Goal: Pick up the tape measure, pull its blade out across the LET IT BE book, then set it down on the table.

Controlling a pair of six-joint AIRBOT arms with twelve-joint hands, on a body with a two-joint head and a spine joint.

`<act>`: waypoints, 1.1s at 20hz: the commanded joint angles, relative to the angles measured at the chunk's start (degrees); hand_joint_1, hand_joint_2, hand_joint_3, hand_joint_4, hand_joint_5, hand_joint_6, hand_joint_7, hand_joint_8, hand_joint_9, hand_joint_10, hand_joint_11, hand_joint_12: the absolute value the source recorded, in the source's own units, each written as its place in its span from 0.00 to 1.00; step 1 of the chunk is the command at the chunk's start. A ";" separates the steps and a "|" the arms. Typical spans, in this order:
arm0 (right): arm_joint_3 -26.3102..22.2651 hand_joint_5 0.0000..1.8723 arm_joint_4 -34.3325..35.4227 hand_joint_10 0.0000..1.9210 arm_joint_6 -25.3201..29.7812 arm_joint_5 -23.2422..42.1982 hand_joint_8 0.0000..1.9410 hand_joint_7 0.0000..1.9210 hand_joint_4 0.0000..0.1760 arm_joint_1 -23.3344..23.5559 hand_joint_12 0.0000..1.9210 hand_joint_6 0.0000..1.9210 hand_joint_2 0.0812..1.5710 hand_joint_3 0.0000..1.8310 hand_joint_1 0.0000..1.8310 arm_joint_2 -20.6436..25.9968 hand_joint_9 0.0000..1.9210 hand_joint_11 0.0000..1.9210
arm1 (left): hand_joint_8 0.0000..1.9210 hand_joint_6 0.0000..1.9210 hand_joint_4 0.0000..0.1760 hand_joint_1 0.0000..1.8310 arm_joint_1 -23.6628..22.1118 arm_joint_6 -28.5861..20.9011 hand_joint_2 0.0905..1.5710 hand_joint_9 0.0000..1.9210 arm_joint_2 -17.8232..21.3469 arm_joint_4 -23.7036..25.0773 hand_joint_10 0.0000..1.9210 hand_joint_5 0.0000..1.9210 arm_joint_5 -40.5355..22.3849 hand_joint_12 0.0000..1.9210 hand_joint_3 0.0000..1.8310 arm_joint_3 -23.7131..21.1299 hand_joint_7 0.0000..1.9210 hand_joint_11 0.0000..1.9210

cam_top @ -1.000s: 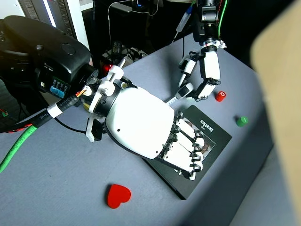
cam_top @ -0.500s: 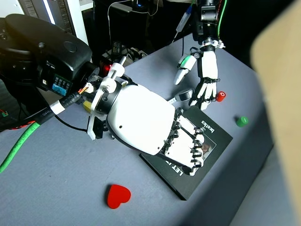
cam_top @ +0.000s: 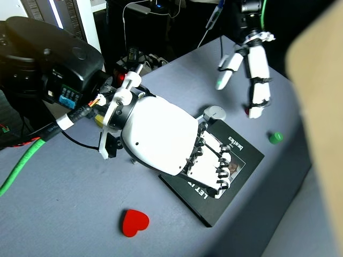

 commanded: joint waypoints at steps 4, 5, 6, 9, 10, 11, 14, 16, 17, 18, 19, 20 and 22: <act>-0.86 0.18 -3.24 0.01 0.17 0.52 0.00 0.20 0.25 0.38 0.47 0.00 0.72 0.00 0.17 0.53 0.17 0.03 | 0.01 0.00 0.00 0.22 -15.00 12.11 0.62 0.18 1.10 -0.18 0.01 0.14 6.32 0.44 0.00 -2.00 0.19 0.00; -1.02 0.26 -3.31 0.02 0.17 0.52 0.01 0.29 0.14 0.34 0.48 0.01 0.72 0.00 0.18 0.62 0.25 0.10 | 0.02 0.00 0.00 0.23 -19.86 18.15 0.62 0.28 1.44 -0.61 0.03 0.19 11.09 0.46 0.00 -3.20 0.30 0.06; -1.14 0.34 -3.51 0.03 0.17 0.52 0.02 0.39 0.00 0.27 0.49 0.01 0.70 0.00 0.20 0.62 0.34 0.18 | 0.03 0.01 0.00 0.25 -23.64 23.43 0.62 0.36 1.68 -2.22 0.06 0.28 14.60 0.51 0.00 -4.15 0.38 0.15; -1.55 0.48 -4.10 0.72 0.17 0.52 0.48 0.47 0.00 0.08 0.86 0.37 0.67 0.00 0.35 0.69 0.44 0.46 | 0.61 0.44 0.00 0.32 -38.99 52.98 0.66 0.34 0.37 -17.35 0.73 0.40 32.07 0.81 0.00 -6.35 0.35 0.33; -1.59 0.44 -4.10 0.94 0.19 0.51 0.80 0.44 0.00 0.10 0.97 0.72 0.67 0.00 0.41 0.69 0.50 0.59 | 0.82 0.73 0.00 0.36 -43.11 65.55 0.68 0.36 -0.96 -25.78 0.90 0.35 37.56 0.93 0.00 -5.99 0.35 0.36; -1.59 0.41 -4.11 0.99 0.20 0.41 0.96 0.45 0.00 0.11 0.99 0.94 0.67 0.00 0.47 0.69 0.59 0.69 | 0.96 0.91 0.00 0.43 -45.83 71.21 0.69 0.40 -2.45 -29.74 0.98 0.36 38.73 0.99 0.00 -5.68 0.37 0.42; -1.63 0.63 -4.16 1.00 0.23 0.25 1.00 0.71 0.00 0.10 1.00 1.00 0.69 0.00 0.55 0.69 0.81 0.91 | 1.00 1.00 0.00 0.56 -48.43 114.17 0.68 0.59 -3.75 -79.16 1.00 0.55 24.99 1.00 0.00 -9.86 0.56 0.62; -1.65 0.69 -4.16 1.00 0.24 0.24 1.00 0.76 0.78 0.16 1.00 1.00 0.75 0.00 0.50 0.71 0.84 0.94 | 1.00 1.00 0.00 0.59 -50.94 134.60 0.69 0.72 -3.35 -95.92 1.00 0.67 17.95 1.00 0.00 -13.38 0.70 0.74; -1.70 0.69 -4.16 1.00 0.24 0.19 1.00 0.76 0.96 0.15 1.00 1.00 0.77 0.00 0.48 0.74 0.84 0.94 | 1.00 1.00 0.00 0.59 -52.35 139.72 0.70 0.73 -3.11 -100.97 1.00 0.68 12.55 1.00 0.00 -15.69 0.71 0.76; -1.73 0.69 -4.16 1.00 0.24 0.19 1.00 0.76 0.99 0.15 1.00 1.00 0.78 0.00 0.47 0.79 0.84 0.93 | 1.00 1.00 0.31 0.58 -52.97 139.70 0.70 0.74 -3.06 -101.20 1.00 0.68 10.45 1.00 0.00 -16.85 0.71 0.76; -1.73 0.69 -4.18 1.00 0.24 0.17 1.00 0.76 1.00 0.19 1.00 1.00 0.79 0.01 0.47 0.79 0.84 0.93 | 1.00 1.00 0.74 0.57 -53.63 139.70 0.71 0.74 -3.09 -102.08 1.00 0.67 6.66 1.00 0.00 -18.57 0.71 0.76; -1.73 0.69 -4.18 1.00 0.25 0.06 1.00 0.76 1.00 0.22 1.00 1.00 0.80 0.01 0.47 0.79 0.84 0.93 | 1.00 1.00 0.95 0.56 -53.73 139.82 0.71 0.74 -3.23 -102.50 1.00 0.67 4.14 1.00 0.00 -19.73 0.71 0.76; -1.78 0.68 -4.19 1.00 0.32 -0.08 1.00 0.76 1.00 0.25 1.00 1.00 0.80 0.01 0.48 0.80 0.84 0.93 | 1.00 1.00 1.00 0.56 -53.77 140.13 0.71 0.73 -3.76 -102.89 1.00 0.66 -5.00 1.00 0.00 -23.27 0.71 0.76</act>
